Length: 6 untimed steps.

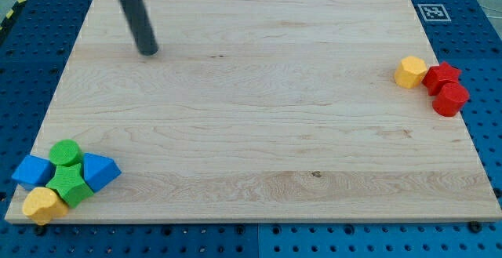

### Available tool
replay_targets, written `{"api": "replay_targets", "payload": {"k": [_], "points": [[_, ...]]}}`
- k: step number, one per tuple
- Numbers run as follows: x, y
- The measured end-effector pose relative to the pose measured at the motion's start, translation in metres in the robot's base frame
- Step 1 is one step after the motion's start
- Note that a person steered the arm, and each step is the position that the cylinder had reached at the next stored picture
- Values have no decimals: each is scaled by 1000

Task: Move your arm to the right side of the board

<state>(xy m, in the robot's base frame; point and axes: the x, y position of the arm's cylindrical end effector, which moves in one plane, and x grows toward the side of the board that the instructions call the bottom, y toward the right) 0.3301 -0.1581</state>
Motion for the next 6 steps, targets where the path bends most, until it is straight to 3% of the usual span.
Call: {"api": "replay_targets", "payload": {"k": [2,4,6], "points": [[-37,99],[-21,223],[-52,297]]}}
